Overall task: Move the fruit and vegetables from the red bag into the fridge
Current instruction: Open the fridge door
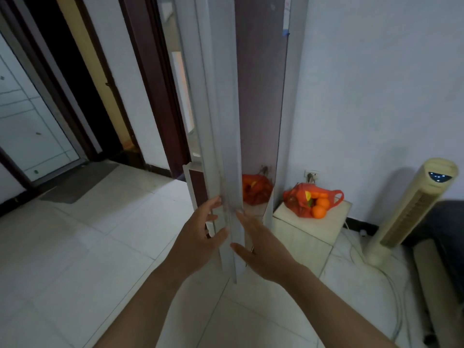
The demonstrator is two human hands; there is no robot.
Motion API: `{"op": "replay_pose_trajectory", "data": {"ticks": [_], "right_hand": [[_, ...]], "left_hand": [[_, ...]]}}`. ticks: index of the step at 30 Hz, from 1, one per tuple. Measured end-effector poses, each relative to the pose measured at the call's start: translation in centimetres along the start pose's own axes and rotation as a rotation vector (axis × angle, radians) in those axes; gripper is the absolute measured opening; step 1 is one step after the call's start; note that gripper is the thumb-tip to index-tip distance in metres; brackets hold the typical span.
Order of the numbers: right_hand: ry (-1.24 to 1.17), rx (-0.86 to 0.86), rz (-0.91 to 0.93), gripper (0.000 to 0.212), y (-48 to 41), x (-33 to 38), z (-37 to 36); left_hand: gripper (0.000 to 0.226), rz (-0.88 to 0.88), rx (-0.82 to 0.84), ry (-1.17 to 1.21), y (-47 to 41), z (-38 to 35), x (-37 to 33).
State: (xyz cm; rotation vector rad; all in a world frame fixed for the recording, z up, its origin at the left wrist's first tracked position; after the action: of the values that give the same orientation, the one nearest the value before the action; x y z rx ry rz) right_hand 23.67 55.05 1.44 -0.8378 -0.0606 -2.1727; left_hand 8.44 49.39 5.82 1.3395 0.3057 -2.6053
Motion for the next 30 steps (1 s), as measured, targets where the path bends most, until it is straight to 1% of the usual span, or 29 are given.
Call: {"op": "replay_pose_trajectory", "data": {"ticks": [3,7,10,16,18,21,23,26,30], "right_hand": [[0.013,-0.05,-0.038,0.072,1.4,-0.2,0.5],[0.068,-0.113,-0.084,0.066,3.1,-0.1,0.9],[0.133,-0.128,-0.19,0.065,4.3,0.2,1.2],[0.141,-0.162,-0.417,0.063,8.5,0.1,0.3],[0.151,-0.175,-0.471,0.064,9.6,-0.4,0.0],[0.19,-0.195,-0.528,0.062,11.2,-1.0,0.1],[0.256,-0.18,-0.546,0.06,12.4,-1.4,0.5],[0.347,-0.13,-0.582,0.058,14.3,-2.7,1.3],[0.331,-0.116,-0.644,0.057,16.7,-6.0,2.7]], "left_hand": [[0.051,-0.021,0.07,-0.009,0.6,-1.0,0.0],[0.054,-0.023,0.174,-0.002,1.4,-2.2,0.0],[0.054,-0.049,0.223,-0.01,2.2,-2.4,0.5],[0.048,-0.073,0.339,-0.074,3.5,-2.6,3.5],[0.045,-0.088,0.377,-0.071,3.4,-3.5,3.4],[0.047,-0.143,0.458,-0.047,3.4,-5.6,2.2],[0.046,-0.178,0.511,-0.051,3.4,-7.1,1.4],[0.045,-0.233,0.546,-0.094,2.7,-9.7,0.7],[0.047,-0.254,0.598,-0.152,1.5,-13.6,0.0]]}}
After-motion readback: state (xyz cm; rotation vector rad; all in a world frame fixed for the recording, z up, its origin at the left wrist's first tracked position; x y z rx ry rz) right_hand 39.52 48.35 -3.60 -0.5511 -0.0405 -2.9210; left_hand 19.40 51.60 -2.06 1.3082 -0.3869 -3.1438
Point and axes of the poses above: each hand's wrist, its own y-axis away from the middle knuckle, its own z-axis out of the back of the hand, x = y × z, the point moved 1 cm from there along -y, towards the middle knuckle, and after that the axes turned 7 degrees about z, right-handed, at the moved point
